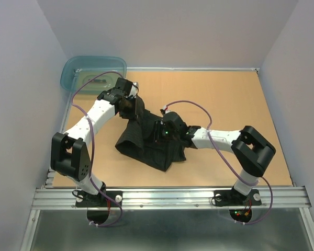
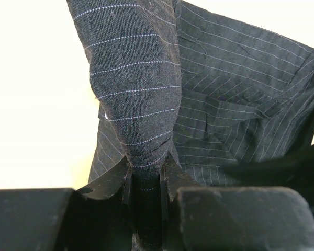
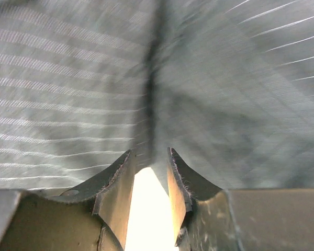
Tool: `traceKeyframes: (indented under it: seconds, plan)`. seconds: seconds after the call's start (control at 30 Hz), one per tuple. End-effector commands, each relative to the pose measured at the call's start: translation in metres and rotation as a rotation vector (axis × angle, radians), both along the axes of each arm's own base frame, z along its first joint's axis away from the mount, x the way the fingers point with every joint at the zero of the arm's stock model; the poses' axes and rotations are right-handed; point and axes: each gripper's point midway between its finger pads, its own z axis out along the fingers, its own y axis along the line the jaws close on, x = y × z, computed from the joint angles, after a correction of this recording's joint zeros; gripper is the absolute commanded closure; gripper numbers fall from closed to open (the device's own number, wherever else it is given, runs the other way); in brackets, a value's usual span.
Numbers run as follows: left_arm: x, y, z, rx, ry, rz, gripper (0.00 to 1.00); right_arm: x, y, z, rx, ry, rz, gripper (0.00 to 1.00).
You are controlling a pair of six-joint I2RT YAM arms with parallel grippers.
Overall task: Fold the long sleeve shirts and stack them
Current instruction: Fold the shirt
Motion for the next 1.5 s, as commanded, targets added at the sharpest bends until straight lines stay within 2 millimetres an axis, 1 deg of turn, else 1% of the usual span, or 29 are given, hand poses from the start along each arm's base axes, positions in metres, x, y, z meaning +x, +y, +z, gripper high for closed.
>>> traceKeyframes:
  seconds: [0.0,0.03,0.13,0.17,0.2,0.23,0.33,0.47,0.5,0.57,0.6,0.63,0.67,0.77,0.8,0.83,0.87,0.9,0.97,1.1,1.13,1.2,1.23,1.27,1.3,1.37,1.4,1.43,1.47]
  plan:
    - [0.008,-0.007,0.021,-0.016,-0.052,-0.022,1.0,-0.02,0.053,0.028,0.208,0.028,0.069,0.63]
    - [0.009,-0.007,0.023,-0.019,-0.057,-0.021,1.0,-0.025,0.062,0.032,0.25,0.048,0.076,0.64]
    - [0.01,-0.008,0.023,-0.022,-0.057,-0.017,1.0,-0.019,0.088,0.029,0.303,0.06,0.084,0.64]
    - [0.011,-0.009,0.024,-0.027,-0.057,-0.021,1.0,-0.015,0.102,0.041,0.335,0.036,0.098,0.64]
    - [0.011,-0.009,0.024,-0.028,-0.056,-0.019,1.0,-0.014,0.109,0.038,0.339,0.034,0.104,0.64]
    - [0.011,-0.012,0.027,-0.041,-0.059,-0.025,1.0,-0.012,0.116,0.027,0.332,0.037,0.112,0.64]
    - [0.011,-0.013,0.031,-0.044,-0.067,-0.03,1.0,-0.007,0.138,0.029,0.368,0.014,0.136,0.64]
    - [0.011,-0.01,0.036,-0.031,-0.078,-0.032,1.0,-0.001,0.149,0.044,0.422,-0.039,0.157,0.64]
    - [0.011,-0.009,0.036,-0.028,-0.081,-0.03,1.0,-0.001,0.149,0.048,0.427,-0.051,0.164,0.64]
    - [0.012,-0.009,0.036,-0.022,-0.078,-0.028,1.0,-0.004,0.141,0.039,0.401,-0.052,0.156,0.63]
    - [0.013,-0.008,0.036,-0.022,-0.08,-0.026,1.0,-0.005,0.135,0.047,0.407,-0.061,0.147,0.63]
    - [0.013,-0.008,0.035,-0.02,-0.077,-0.026,1.0,-0.01,0.123,0.029,0.363,-0.046,0.126,0.63]
    - [0.013,-0.008,0.036,-0.02,-0.079,-0.026,1.0,-0.011,0.116,0.026,0.345,-0.043,0.113,0.63]
    - [0.013,-0.008,0.037,-0.022,-0.081,-0.028,1.0,-0.017,0.094,0.028,0.324,-0.045,0.068,0.63]
    - [0.013,-0.008,0.037,-0.02,-0.081,-0.027,1.0,-0.024,0.079,0.009,0.285,-0.016,0.043,0.63]
    - [0.012,-0.008,0.037,-0.018,-0.08,-0.031,1.0,-0.021,0.071,0.018,0.295,-0.025,0.001,0.64]
    - [0.013,-0.008,0.038,-0.018,-0.083,-0.029,1.0,-0.024,0.059,0.005,0.266,-0.011,-0.029,0.64]
    - [0.013,-0.007,0.039,-0.017,-0.086,-0.029,1.0,-0.023,0.054,0.01,0.277,-0.01,-0.063,0.65]
    - [0.014,-0.007,0.038,-0.016,-0.086,-0.028,1.0,-0.017,0.047,0.006,0.26,-0.023,-0.109,0.66]
    - [0.013,-0.008,0.038,-0.018,-0.079,-0.029,1.0,-0.013,0.055,0.0,0.253,-0.007,-0.102,0.69]
    - [0.014,-0.008,0.04,-0.019,-0.083,-0.029,1.0,-0.011,0.059,-0.007,0.246,0.011,-0.108,0.72]
    - [0.014,-0.008,0.042,-0.021,-0.089,-0.031,1.0,-0.007,0.064,-0.01,0.245,0.013,-0.112,0.76]
    - [0.014,-0.008,0.044,-0.021,-0.094,-0.03,1.0,-0.006,0.066,-0.012,0.242,0.013,-0.115,0.8]
    - [0.014,-0.008,0.043,-0.019,-0.091,-0.029,1.0,0.0,0.071,-0.008,0.252,0.003,-0.122,0.82]
    - [0.014,-0.008,0.044,-0.021,-0.094,-0.028,1.0,0.002,0.074,-0.015,0.241,0.007,-0.126,0.84]
    - [0.013,-0.008,0.043,-0.025,-0.087,-0.026,1.0,0.007,0.081,-0.014,0.246,-0.005,-0.119,0.88]
    - [0.012,-0.009,0.044,-0.029,-0.087,-0.027,1.0,0.012,0.091,-0.004,0.268,-0.021,-0.111,0.88]
    - [0.012,-0.01,0.043,-0.036,-0.084,-0.032,1.0,0.015,0.095,-0.01,0.264,-0.022,-0.107,0.89]
    - [0.012,-0.011,0.044,-0.039,-0.086,-0.033,1.0,0.017,0.099,-0.008,0.271,-0.03,-0.098,0.9]
